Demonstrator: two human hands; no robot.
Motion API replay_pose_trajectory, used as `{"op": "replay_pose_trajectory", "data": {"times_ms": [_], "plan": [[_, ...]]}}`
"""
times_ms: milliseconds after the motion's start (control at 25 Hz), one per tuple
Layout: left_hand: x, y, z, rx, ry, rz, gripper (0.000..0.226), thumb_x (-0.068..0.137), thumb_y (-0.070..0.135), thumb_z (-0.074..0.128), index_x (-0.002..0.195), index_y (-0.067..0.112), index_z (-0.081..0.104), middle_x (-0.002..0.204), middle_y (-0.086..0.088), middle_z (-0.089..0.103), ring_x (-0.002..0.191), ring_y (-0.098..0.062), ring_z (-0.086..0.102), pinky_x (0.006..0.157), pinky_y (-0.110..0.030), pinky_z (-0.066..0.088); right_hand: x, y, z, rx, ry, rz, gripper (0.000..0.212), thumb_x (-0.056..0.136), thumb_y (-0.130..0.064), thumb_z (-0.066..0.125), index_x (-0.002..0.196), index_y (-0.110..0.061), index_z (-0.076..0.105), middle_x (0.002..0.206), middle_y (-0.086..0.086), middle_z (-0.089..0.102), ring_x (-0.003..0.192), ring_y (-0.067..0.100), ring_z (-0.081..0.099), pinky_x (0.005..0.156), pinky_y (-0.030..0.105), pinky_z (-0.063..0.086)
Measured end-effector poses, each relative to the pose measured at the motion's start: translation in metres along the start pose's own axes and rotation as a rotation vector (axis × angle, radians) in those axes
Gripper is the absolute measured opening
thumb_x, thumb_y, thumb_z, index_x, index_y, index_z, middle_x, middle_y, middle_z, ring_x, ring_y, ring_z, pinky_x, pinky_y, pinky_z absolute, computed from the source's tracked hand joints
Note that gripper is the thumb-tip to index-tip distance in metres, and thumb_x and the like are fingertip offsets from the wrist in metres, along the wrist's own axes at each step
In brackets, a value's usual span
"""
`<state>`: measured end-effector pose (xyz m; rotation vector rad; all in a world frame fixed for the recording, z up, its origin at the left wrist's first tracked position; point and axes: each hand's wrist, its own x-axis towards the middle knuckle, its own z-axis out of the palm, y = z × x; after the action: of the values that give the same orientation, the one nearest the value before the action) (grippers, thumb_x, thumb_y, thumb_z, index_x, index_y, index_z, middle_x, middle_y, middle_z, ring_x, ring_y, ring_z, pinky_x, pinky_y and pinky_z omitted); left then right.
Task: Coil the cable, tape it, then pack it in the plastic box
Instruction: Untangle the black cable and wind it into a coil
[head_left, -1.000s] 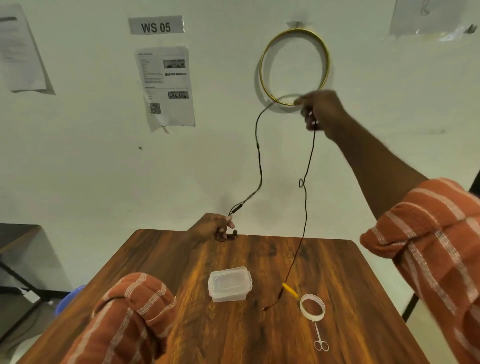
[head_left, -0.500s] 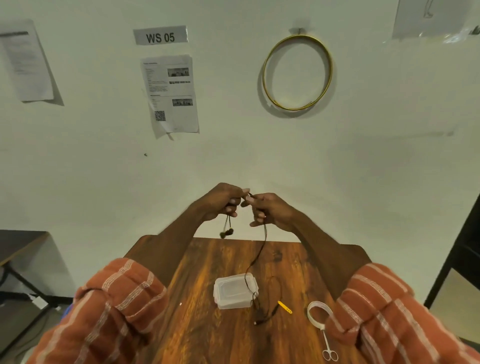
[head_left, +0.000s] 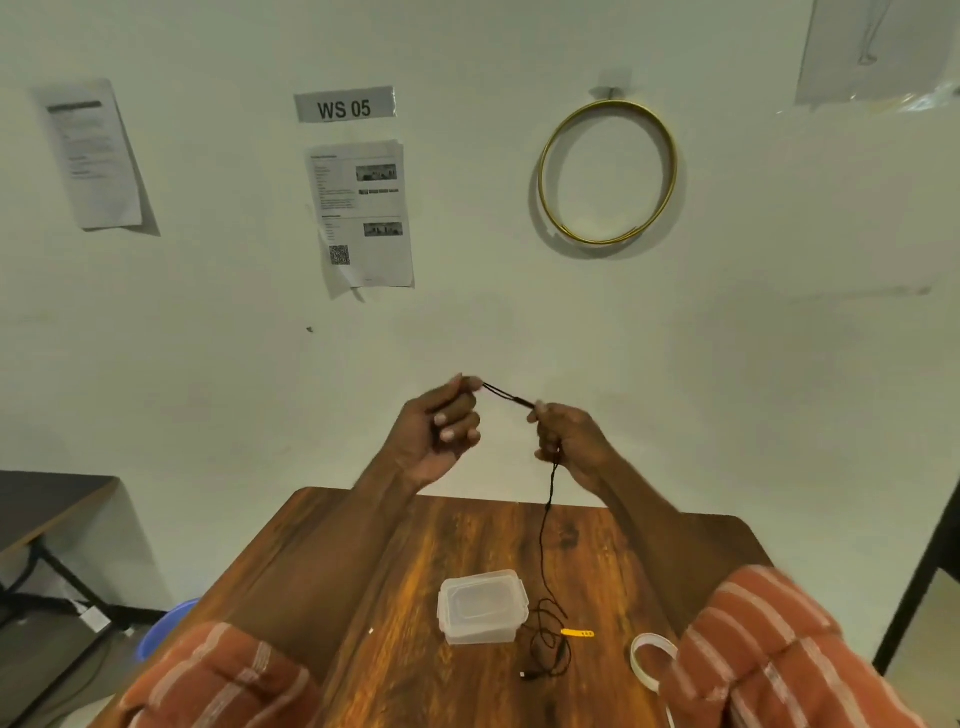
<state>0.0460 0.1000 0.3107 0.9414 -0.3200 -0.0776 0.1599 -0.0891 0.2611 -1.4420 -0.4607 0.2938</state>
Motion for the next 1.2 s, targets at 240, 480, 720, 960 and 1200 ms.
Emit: {"op": "replay_pose_trajectory", "data": {"times_ms": [240, 480, 720, 960, 1200], "plan": [[0.054, 0.067, 0.037, 0.101, 0.243, 0.435, 0.028, 0.104, 0.013, 0.039, 0.126, 0.008, 0.055, 0.060, 0.001, 0.054, 0.076, -0.018, 0.069, 0.088, -0.031, 0.056, -0.075, 0.049, 0.043, -0.196, -0.236, -0.067, 0.024, 0.098, -0.021, 0.056, 0.106, -0.004, 0.070, 0.058, -0.012, 0.055, 0.053, 0.006, 0.047, 0.058, 0.023, 0.043], [0.050, 0.026, 0.002, 1.201, 0.244, 0.215, 0.035, 0.101, 0.009, 0.047, 0.135, 0.009, 0.052, 0.063, -0.009, 0.068, 0.061, -0.019, 0.067, 0.067, -0.027, 0.056, -0.100, -0.016, 0.017, -0.101, -0.017, -0.183, 0.033, 0.103, -0.024, 0.045, 0.082, -0.014, 0.069, 0.051, -0.009, 0.036, 0.042, 0.005, 0.030, 0.041, 0.018, 0.027], [-0.007, -0.064, 0.010, 0.474, -0.062, -0.120, 0.049, 0.104, 0.033, 0.032, 0.126, -0.003, 0.057, 0.059, -0.002, 0.041, 0.035, -0.006, 0.030, 0.038, -0.022, 0.038, -0.050, -0.081, -0.011, -0.177, -0.019, -0.249, 0.034, 0.103, -0.030, 0.046, 0.077, -0.012, 0.059, 0.053, -0.009, 0.030, 0.048, 0.010, 0.023, 0.048, 0.023, 0.027], [0.009, -0.027, 0.058, 0.048, 0.014, 0.192, 0.040, 0.105, 0.027, 0.034, 0.123, 0.000, 0.056, 0.056, 0.007, 0.045, 0.040, -0.004, 0.041, 0.046, -0.020, 0.043, -0.056, -0.019, 0.007, -0.217, -0.001, -0.104, 0.031, 0.102, -0.032, 0.048, 0.090, -0.009, 0.065, 0.055, -0.005, 0.035, 0.047, 0.010, 0.031, 0.049, 0.026, 0.033], [0.063, 0.034, 0.031, 0.935, 0.441, 0.422, 0.030, 0.103, 0.017, 0.042, 0.122, -0.001, 0.055, 0.069, -0.006, 0.068, 0.082, -0.014, 0.071, 0.082, -0.022, 0.054, -0.113, 0.007, 0.022, -0.204, -0.156, -0.124, 0.029, 0.103, -0.015, 0.043, 0.099, 0.004, 0.064, 0.055, -0.006, 0.035, 0.048, 0.006, 0.032, 0.044, 0.017, 0.028]]}}
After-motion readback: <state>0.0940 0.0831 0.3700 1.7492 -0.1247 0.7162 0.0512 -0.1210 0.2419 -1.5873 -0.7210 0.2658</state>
